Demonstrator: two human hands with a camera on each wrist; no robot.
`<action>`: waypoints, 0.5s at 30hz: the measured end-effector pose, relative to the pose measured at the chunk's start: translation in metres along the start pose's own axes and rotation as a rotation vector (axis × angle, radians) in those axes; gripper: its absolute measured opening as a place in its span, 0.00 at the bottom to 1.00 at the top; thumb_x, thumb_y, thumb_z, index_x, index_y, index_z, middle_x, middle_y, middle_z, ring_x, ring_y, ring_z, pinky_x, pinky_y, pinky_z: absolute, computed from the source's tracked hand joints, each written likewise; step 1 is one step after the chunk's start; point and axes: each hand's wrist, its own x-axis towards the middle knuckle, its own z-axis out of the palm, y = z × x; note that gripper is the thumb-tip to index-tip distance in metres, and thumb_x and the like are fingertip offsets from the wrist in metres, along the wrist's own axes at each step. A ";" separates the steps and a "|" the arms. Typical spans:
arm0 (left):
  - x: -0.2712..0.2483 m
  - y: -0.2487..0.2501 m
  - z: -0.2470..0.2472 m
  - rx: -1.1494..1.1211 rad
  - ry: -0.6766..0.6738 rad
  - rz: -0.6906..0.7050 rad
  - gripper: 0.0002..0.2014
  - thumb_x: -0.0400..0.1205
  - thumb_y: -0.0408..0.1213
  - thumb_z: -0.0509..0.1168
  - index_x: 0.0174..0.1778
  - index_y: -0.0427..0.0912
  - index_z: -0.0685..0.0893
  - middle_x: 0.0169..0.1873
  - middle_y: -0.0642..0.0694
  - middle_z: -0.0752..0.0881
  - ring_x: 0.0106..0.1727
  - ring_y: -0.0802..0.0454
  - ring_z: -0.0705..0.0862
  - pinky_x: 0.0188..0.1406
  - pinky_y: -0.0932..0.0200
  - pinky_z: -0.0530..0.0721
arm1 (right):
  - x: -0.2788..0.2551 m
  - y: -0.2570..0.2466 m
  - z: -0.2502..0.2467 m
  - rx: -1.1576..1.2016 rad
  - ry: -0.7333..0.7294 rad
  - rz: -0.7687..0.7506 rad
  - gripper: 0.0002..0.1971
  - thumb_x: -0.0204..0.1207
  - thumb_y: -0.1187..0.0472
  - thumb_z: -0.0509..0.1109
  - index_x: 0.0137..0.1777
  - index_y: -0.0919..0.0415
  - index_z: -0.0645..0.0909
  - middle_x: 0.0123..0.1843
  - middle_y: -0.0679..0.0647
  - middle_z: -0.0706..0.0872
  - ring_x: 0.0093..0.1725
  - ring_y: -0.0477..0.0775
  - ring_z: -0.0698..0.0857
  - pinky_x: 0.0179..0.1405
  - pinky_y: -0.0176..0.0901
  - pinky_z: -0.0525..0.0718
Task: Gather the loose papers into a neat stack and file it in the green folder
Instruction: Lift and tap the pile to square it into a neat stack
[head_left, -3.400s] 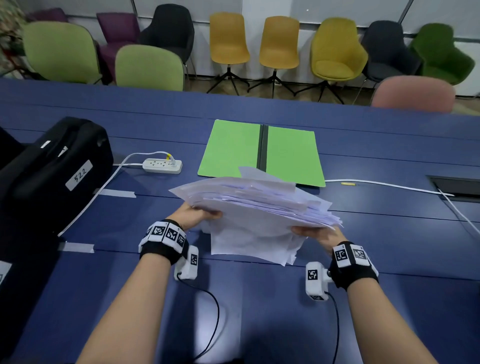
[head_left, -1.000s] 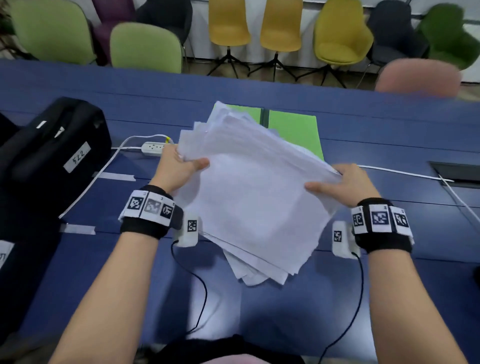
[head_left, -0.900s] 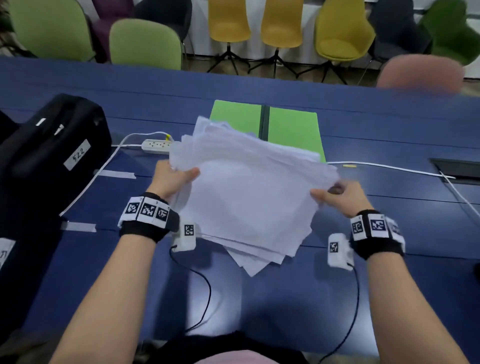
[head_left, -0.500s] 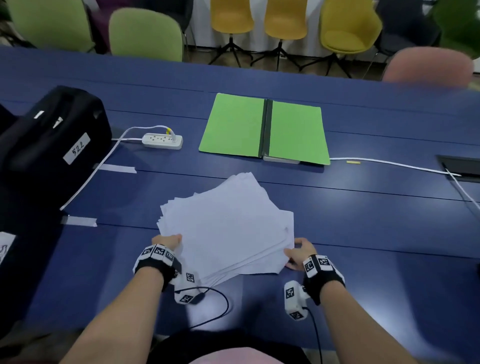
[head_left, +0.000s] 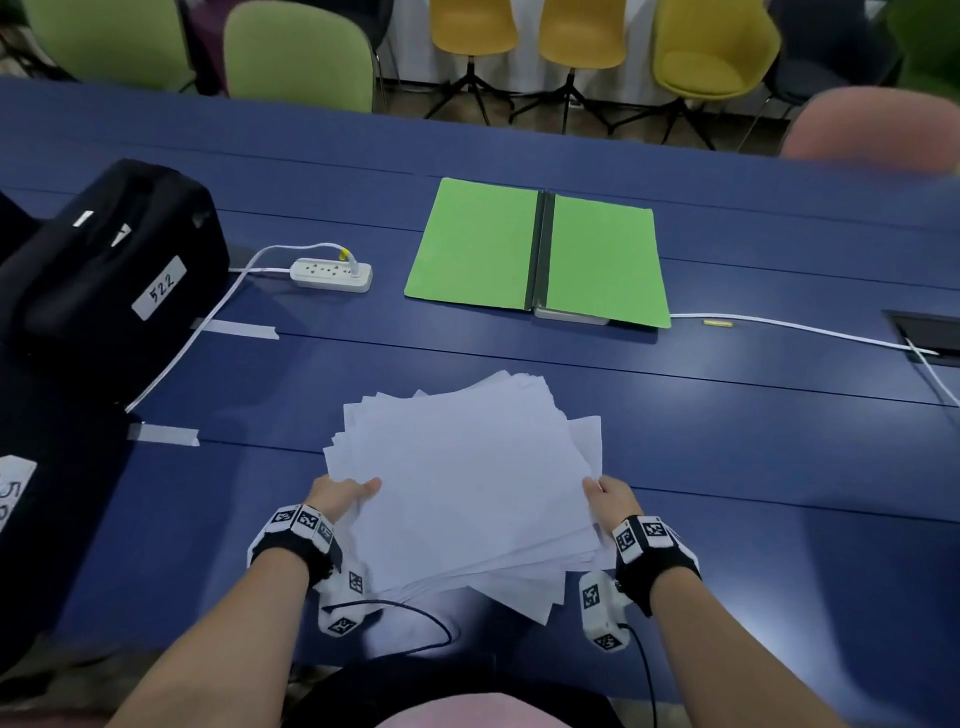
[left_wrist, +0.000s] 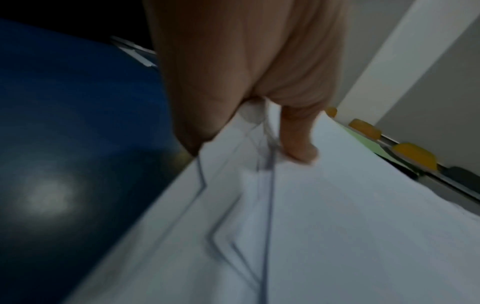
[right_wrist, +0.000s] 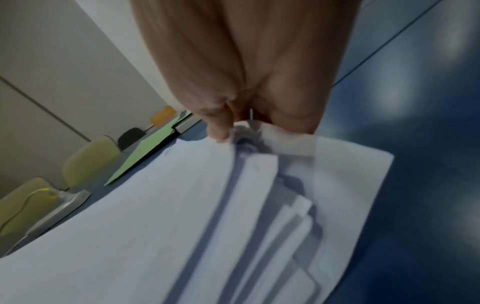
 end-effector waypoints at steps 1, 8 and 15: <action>-0.005 0.000 0.003 0.008 -0.043 -0.017 0.38 0.74 0.40 0.76 0.74 0.29 0.66 0.65 0.45 0.76 0.72 0.37 0.76 0.63 0.48 0.76 | 0.003 0.000 0.001 0.014 -0.003 -0.001 0.15 0.82 0.60 0.59 0.35 0.67 0.74 0.37 0.59 0.79 0.36 0.56 0.77 0.40 0.43 0.73; 0.015 -0.003 0.001 -0.050 -0.093 0.112 0.35 0.67 0.37 0.80 0.68 0.32 0.74 0.65 0.39 0.82 0.65 0.38 0.81 0.69 0.43 0.77 | 0.005 0.010 -0.010 0.366 -0.154 0.113 0.39 0.57 0.40 0.83 0.65 0.57 0.75 0.58 0.50 0.85 0.56 0.55 0.85 0.52 0.48 0.84; -0.026 0.039 -0.005 -0.201 -0.292 0.373 0.23 0.78 0.19 0.66 0.68 0.37 0.76 0.64 0.39 0.82 0.62 0.44 0.80 0.64 0.49 0.76 | -0.010 0.005 -0.036 0.443 -0.281 -0.056 0.46 0.46 0.48 0.89 0.66 0.64 0.80 0.61 0.59 0.89 0.58 0.60 0.88 0.63 0.58 0.83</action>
